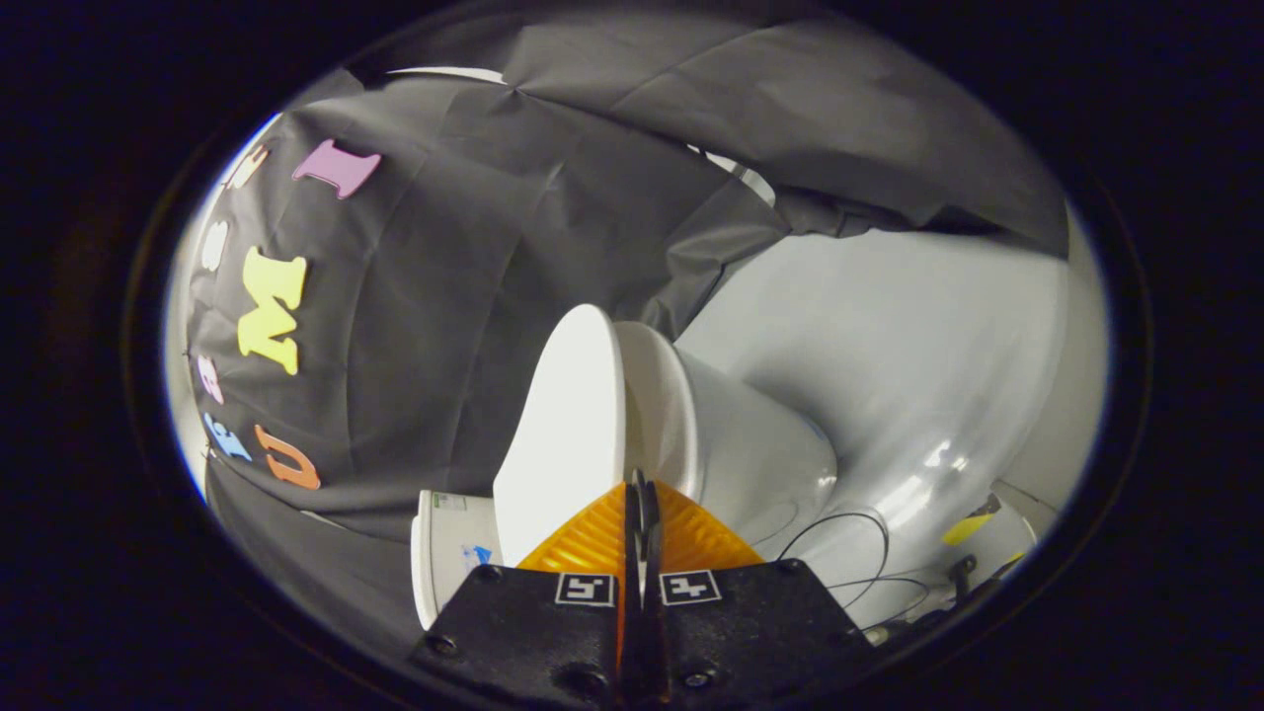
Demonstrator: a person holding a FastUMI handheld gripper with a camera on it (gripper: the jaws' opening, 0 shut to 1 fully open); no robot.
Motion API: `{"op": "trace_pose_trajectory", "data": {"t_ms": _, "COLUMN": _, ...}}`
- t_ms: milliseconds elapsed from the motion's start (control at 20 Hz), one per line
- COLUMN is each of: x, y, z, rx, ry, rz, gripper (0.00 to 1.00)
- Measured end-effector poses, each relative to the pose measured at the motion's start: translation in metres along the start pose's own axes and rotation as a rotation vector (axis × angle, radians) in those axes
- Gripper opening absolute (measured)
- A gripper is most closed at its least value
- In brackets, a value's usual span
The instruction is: Open the toilet lid.
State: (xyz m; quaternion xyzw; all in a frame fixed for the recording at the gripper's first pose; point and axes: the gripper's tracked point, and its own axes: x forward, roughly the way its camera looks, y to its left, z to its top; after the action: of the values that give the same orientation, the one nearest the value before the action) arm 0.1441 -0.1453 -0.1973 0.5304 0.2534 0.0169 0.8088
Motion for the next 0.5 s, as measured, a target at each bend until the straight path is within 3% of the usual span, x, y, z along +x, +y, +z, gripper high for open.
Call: {"op": "trace_pose_trajectory", "data": {"t_ms": 500, "x": -0.025, "y": 0.062, "z": 0.001, "rx": -0.096, "ry": -0.068, "rz": -0.032, "gripper": 0.04}}
